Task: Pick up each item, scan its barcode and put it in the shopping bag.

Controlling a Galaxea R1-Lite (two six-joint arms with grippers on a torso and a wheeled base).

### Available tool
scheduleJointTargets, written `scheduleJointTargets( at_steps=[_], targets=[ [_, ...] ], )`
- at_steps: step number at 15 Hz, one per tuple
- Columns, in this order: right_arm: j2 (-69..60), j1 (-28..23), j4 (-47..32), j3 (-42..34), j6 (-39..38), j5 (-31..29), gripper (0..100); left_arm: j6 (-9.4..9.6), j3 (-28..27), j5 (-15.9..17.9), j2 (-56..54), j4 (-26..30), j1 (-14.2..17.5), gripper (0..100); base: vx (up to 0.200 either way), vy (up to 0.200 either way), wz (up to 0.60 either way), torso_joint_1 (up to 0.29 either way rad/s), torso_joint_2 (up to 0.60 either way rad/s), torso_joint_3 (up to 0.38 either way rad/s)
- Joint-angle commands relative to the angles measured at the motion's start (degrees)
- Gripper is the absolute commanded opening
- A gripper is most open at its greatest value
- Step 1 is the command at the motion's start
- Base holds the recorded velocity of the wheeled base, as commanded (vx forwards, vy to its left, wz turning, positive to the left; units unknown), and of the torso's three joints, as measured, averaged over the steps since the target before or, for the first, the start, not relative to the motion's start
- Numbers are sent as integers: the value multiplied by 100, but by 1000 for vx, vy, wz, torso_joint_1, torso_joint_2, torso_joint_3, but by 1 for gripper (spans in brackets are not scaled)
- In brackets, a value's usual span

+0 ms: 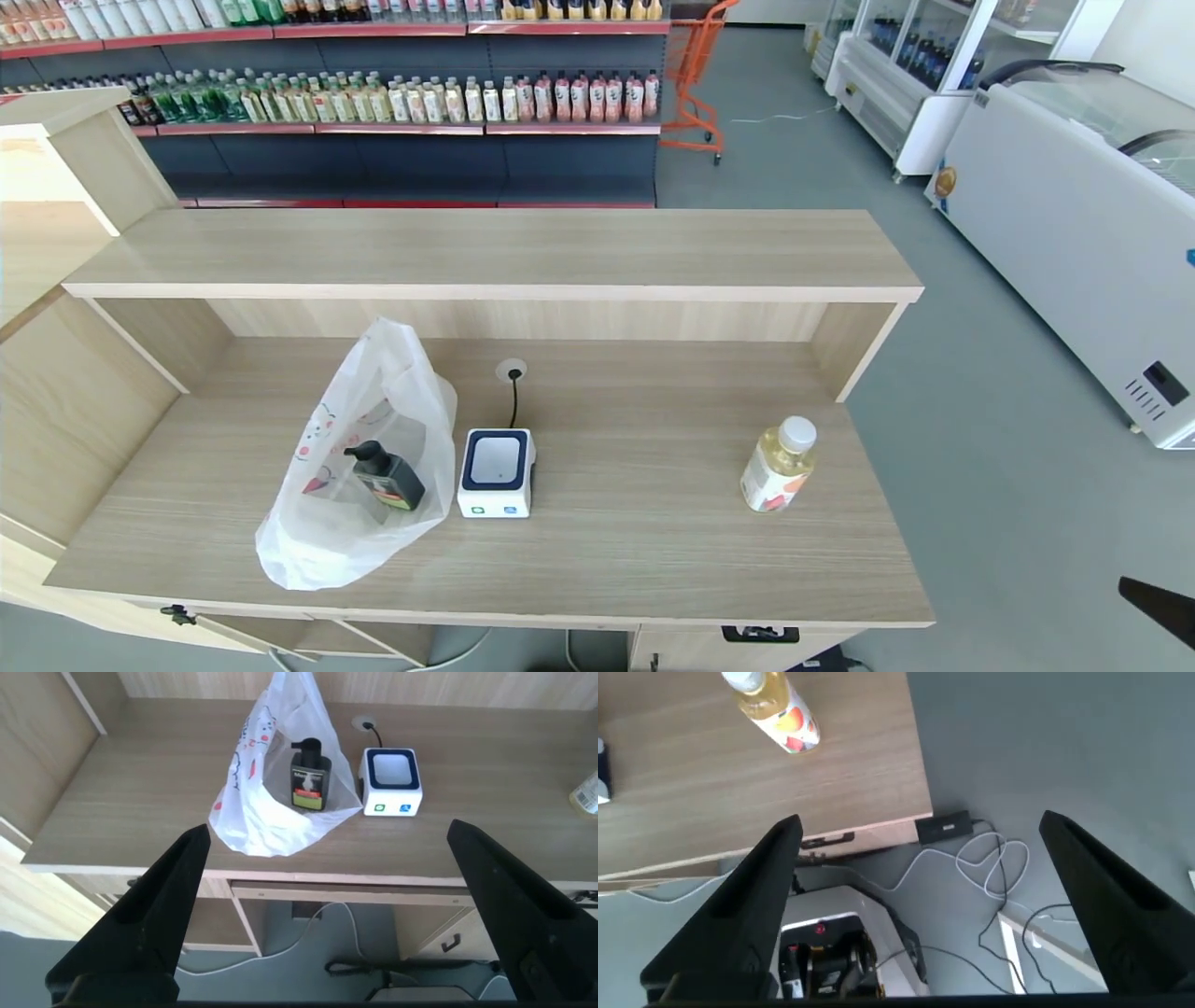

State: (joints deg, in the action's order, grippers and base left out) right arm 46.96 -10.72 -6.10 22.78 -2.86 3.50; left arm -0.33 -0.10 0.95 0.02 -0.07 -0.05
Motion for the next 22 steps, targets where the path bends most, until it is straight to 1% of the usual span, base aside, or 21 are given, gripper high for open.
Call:
scheduleJointTargets(
  at_steps=[1,3,5,6,8,10,12,13,14,16,17,22],
  targets=[
    [2037,439,205,-143,14,-262,100,-2,1,2,-2,-1,5,100,0,0,0,0,0,0],
    [2810,667,935,-213,32,-271,100,-2,1,2,-2,-1,5,100,0,0,0,0,0,0],
    [3452,764,1691,-266,462,-218,100,-2,1,2,-2,-1,5,100,0,0,0,0,0,0],
    [3724,887,1945,-301,577,-200,100,-2,1,2,-2,-1,5,100,0,0,0,0,0,0],
    [4313,1203,2903,-389,577,-192,100,-2,1,2,-2,-1,5,100,0,0,0,0,0,0],
    [4656,1476,3299,-371,577,-183,100,-2,1,2,-2,-1,5,100,0,0,0,0,0,0],
    [4928,1590,3659,-380,603,-183,100,-2,1,2,-2,-1,5,100,0,0,0,0,0,0],
    [5192,1696,4116,-398,603,-183,100,-2,1,2,-2,-1,5,100,0,0,0,0,0,0],
    [5341,1748,4354,-389,612,-183,100,-2,1,2,-2,-1,5,100,0,0,0,0,0,0],
    [5842,1836,5171,-371,664,-183,100,-2,1,2,-2,-1,5,100,0,0,0,0,0,0],
    [6124,1907,5760,-424,682,-183,100,-2,1,2,-2,-1,5,100,0,0,0,0,0,0],
    [6748,2082,6867,-389,937,-174,100,-2,1,2,-2,-1,5,100,0,0,0,0,0,0]
  ],
)
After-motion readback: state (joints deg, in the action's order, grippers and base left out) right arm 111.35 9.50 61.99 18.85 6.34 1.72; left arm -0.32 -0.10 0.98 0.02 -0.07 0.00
